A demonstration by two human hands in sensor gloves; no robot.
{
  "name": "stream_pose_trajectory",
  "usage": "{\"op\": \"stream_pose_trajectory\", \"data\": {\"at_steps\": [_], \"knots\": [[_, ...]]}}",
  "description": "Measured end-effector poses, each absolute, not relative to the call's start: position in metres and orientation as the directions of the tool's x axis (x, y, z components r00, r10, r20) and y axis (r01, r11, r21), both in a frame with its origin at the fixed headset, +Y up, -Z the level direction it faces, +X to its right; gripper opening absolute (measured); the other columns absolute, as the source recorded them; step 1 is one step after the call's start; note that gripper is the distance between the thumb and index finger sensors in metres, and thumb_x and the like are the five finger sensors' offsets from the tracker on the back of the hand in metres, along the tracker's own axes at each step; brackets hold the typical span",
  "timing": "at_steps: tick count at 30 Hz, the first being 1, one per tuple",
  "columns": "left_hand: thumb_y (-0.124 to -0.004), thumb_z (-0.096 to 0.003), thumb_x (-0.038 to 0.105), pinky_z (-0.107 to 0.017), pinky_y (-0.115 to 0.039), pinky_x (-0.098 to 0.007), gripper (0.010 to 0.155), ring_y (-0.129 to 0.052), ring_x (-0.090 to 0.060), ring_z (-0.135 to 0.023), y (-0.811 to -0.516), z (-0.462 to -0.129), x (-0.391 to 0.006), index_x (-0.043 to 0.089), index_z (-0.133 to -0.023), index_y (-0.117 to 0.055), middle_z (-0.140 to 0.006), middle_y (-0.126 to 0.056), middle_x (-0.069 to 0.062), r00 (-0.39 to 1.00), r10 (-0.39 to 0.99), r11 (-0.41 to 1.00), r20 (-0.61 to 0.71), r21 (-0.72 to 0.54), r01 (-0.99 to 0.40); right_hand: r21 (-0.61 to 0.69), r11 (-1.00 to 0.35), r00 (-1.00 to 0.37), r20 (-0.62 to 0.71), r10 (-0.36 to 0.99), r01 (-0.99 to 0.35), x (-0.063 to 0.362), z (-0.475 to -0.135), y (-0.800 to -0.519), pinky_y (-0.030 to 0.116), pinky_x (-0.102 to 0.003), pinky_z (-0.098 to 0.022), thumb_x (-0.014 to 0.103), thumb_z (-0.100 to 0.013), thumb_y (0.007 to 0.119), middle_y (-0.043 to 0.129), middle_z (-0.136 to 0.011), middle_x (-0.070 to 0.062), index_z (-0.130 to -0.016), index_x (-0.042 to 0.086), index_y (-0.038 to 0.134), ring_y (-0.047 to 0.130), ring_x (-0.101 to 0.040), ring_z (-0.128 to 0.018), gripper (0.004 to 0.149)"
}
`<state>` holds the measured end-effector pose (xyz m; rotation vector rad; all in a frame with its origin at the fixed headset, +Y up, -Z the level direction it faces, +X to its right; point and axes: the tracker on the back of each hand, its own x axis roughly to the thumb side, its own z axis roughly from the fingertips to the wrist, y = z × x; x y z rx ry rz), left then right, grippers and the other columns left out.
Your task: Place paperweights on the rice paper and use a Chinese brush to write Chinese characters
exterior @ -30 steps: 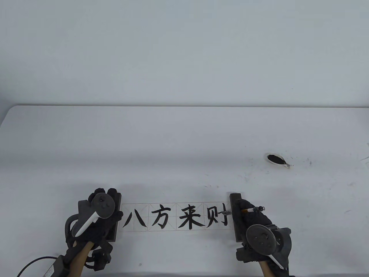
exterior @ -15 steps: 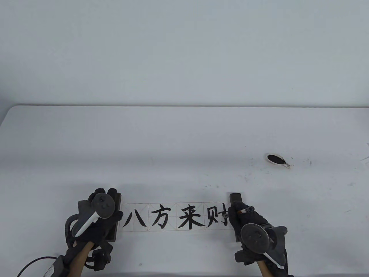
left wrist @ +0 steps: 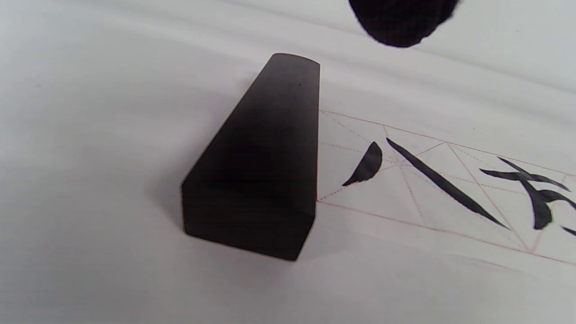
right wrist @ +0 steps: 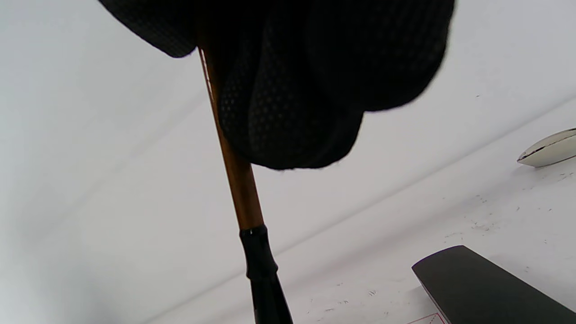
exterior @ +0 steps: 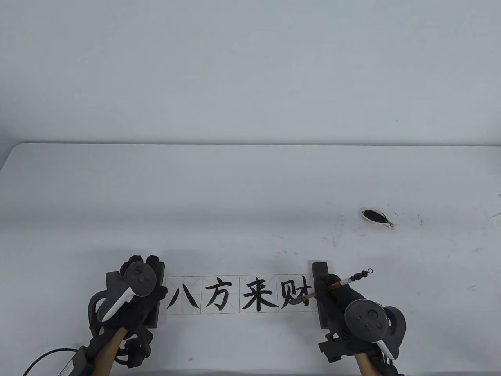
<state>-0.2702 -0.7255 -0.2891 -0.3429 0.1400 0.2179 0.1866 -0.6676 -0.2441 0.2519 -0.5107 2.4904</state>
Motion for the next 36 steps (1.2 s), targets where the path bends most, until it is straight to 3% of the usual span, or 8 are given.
{"op": "stream_pose_trajectory", "data": {"at_steps": [11,19,29,36], "knots": [[-0.059,-0.0528,0.053,-0.086,-0.014,-0.052,0.082,-0.013,-0.037,-0.120,-0.724,-0.289,-0.270,0.039,-0.115,-0.007,-0.125,-0.004,-0.008,0.969,0.192,0.926,-0.157,-0.297,-0.232,-0.399,-0.689,-0.796,0.273,0.541,-0.605,0.196,-0.243,-0.663,0.088,-0.026,-0.017,0.041,-0.052,0.075,0.105,-0.045,-0.009,-0.071,0.003,0.089,0.105,-0.017,-0.026,0.045],[-0.059,-0.0528,0.053,-0.086,-0.014,-0.052,0.082,-0.013,-0.037,-0.120,-0.724,-0.288,-0.271,0.040,-0.115,-0.007,-0.125,-0.004,-0.007,0.966,0.198,0.927,-0.164,-0.288,-0.239,-0.457,-0.629,-0.777,0.338,0.531,-0.629,0.205,-0.240,-0.637,0.088,-0.027,-0.016,0.036,-0.053,0.074,0.105,-0.045,-0.012,-0.075,-0.004,0.086,0.105,-0.019,-0.026,0.047],[-0.059,-0.0528,0.053,-0.086,-0.014,-0.052,0.082,-0.013,-0.038,-0.120,-0.724,-0.288,-0.272,0.040,-0.115,-0.007,-0.125,-0.004,-0.008,0.966,0.200,0.931,-0.162,-0.274,-0.239,-0.567,-0.653,-0.861,0.400,0.315,-0.502,0.197,-0.223,-0.578,0.089,-0.028,-0.020,0.034,-0.052,0.076,0.103,-0.049,-0.015,-0.080,-0.001,0.084,0.105,-0.020,-0.031,0.046],[-0.059,-0.0528,0.053,-0.086,-0.014,-0.052,0.082,-0.013,-0.037,-0.120,-0.724,-0.288,-0.273,0.040,-0.115,-0.007,-0.125,-0.004,-0.008,0.966,0.202,0.931,-0.164,-0.273,-0.241,-0.624,-0.692,-0.919,0.360,0.158,-0.363,0.190,-0.220,-0.555,0.089,-0.027,-0.021,0.033,-0.052,0.076,0.103,-0.052,-0.013,-0.085,0.005,0.082,0.105,-0.018,-0.033,0.044]]}}
